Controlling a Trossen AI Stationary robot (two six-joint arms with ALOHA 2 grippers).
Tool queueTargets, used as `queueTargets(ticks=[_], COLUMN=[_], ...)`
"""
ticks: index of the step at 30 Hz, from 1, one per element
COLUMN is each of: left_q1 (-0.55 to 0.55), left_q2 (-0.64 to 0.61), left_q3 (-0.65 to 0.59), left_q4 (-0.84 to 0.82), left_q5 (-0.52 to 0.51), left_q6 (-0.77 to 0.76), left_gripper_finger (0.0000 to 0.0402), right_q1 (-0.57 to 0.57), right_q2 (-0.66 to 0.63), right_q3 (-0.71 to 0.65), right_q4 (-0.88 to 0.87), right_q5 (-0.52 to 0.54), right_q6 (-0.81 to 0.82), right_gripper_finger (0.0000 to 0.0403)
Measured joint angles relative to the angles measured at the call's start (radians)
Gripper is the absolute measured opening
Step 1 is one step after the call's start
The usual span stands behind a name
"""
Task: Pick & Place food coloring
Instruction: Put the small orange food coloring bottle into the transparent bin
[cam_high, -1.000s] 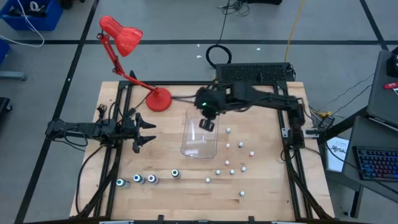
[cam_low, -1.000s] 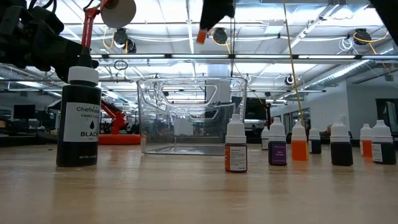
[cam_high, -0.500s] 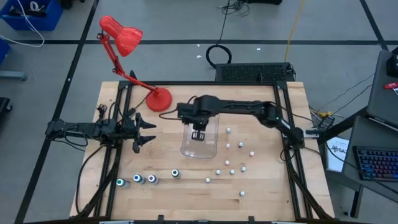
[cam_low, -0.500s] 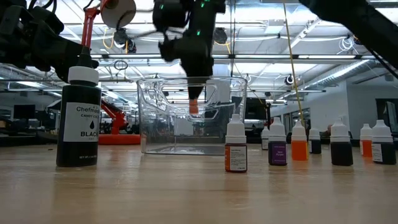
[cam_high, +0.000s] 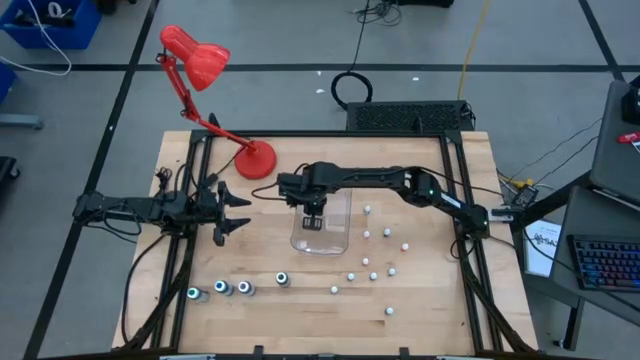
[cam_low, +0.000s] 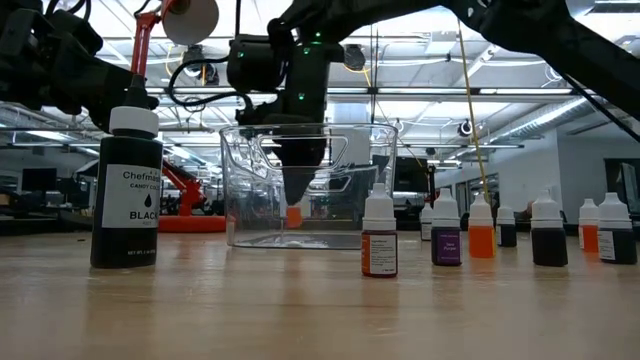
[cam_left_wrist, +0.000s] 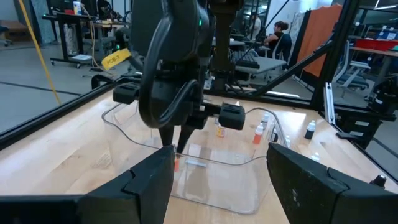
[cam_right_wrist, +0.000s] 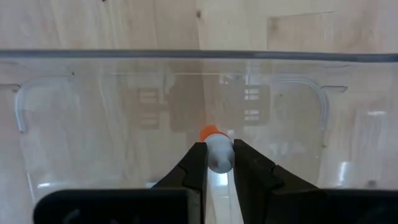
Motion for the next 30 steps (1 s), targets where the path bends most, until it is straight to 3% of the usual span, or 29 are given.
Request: queueTargets(ticks=[11,30], left_q1=[0.0,0.0], left_q2=[0.0,0.0], left_q3=[0.0,0.0], left_q4=[0.0,0.0], left_q5=[0.0,0.0], left_q6=[0.0,0.0], left_gripper_finger=[0.0253,0.0253], right_q1=[-0.001,-0.006], right_q2=[-0.008,-0.003], right_q3=[-0.102,-0.109], right_q4=[0.12,0.229], right_q5=[-0.049,-0.049], right_q6=[-0.001,-0.022], right_gripper_finger=[0.0042,0.0042])
